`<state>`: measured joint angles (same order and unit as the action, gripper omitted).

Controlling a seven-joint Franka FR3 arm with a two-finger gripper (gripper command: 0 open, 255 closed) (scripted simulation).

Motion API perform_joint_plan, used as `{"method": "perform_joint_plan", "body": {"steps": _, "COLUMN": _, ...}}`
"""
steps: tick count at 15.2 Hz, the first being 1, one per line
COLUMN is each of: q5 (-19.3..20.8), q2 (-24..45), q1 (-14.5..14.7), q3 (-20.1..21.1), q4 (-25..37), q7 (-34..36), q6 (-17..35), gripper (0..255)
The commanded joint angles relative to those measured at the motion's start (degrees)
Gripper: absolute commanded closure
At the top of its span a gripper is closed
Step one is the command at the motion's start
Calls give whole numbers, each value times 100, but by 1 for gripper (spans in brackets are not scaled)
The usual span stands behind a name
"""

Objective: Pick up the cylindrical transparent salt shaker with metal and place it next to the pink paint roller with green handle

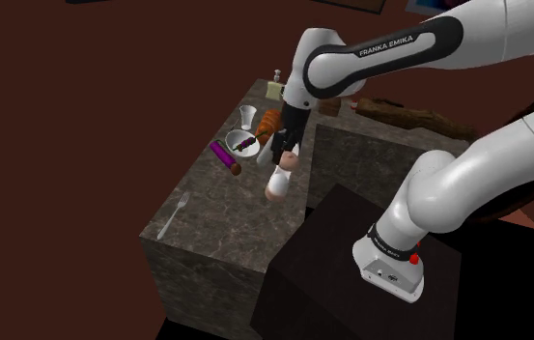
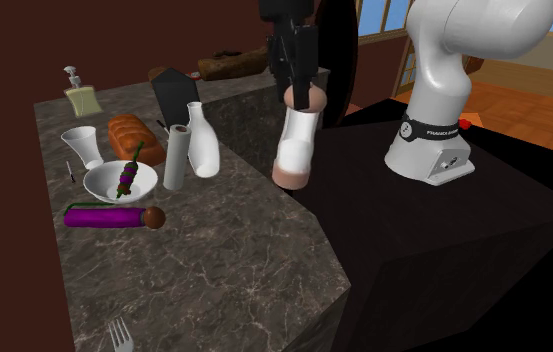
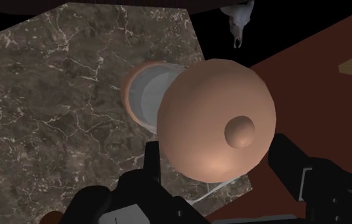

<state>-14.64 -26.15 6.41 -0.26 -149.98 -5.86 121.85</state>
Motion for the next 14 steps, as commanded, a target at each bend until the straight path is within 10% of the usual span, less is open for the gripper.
{"method": "perform_joint_plan", "body": {"steps": 1, "q5": 22, "q2": -96, "q1": -1, "q3": 14, "q4": 91, "q7": 63, "q6": -182, "gripper": 255}}
{"method": "perform_joint_plan", "body": {"steps": 14, "q5": 88, "q2": 2329, "q1": -172, "q3": -328, "q4": 2668, "q7": -374, "q6": -435, "gripper": 255}}
